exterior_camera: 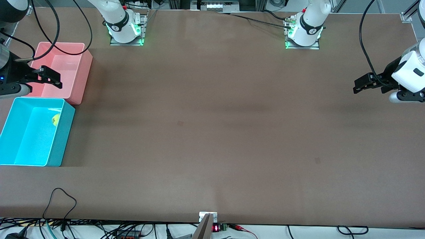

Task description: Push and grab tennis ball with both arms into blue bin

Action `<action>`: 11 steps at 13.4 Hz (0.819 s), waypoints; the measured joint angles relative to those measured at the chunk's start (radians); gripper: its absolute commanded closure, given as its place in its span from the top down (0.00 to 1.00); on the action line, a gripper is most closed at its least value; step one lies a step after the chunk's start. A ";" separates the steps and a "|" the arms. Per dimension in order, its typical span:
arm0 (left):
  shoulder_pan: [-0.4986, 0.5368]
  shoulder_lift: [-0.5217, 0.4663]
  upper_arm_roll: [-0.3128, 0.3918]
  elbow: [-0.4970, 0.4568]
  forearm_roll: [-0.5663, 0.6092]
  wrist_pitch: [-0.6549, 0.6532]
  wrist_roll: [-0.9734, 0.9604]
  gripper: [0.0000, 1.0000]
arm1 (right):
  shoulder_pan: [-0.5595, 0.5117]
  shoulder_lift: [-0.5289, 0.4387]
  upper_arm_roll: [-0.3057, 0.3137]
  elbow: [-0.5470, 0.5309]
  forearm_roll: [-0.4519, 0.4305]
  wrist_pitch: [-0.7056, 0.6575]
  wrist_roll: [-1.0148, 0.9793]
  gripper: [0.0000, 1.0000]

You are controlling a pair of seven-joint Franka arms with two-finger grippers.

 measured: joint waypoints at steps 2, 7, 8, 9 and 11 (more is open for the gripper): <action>0.000 0.000 0.000 0.000 0.000 0.000 0.000 1.00 | 0.000 0.001 -0.005 0.000 0.000 0.000 0.000 1.00; 0.000 0.000 0.000 0.000 0.000 0.000 0.000 1.00 | -0.001 0.002 -0.020 -0.001 0.012 -0.006 0.028 1.00; 0.000 0.000 0.000 0.000 0.000 0.000 0.000 1.00 | -0.001 0.002 -0.022 -0.001 0.015 -0.009 0.038 1.00; 0.000 0.000 0.000 0.000 0.000 0.000 0.000 1.00 | -0.001 0.002 -0.023 -0.001 0.016 -0.010 0.041 1.00; 0.000 0.000 0.000 0.000 0.000 0.000 0.000 1.00 | -0.001 0.003 -0.026 -0.001 0.017 -0.011 0.044 1.00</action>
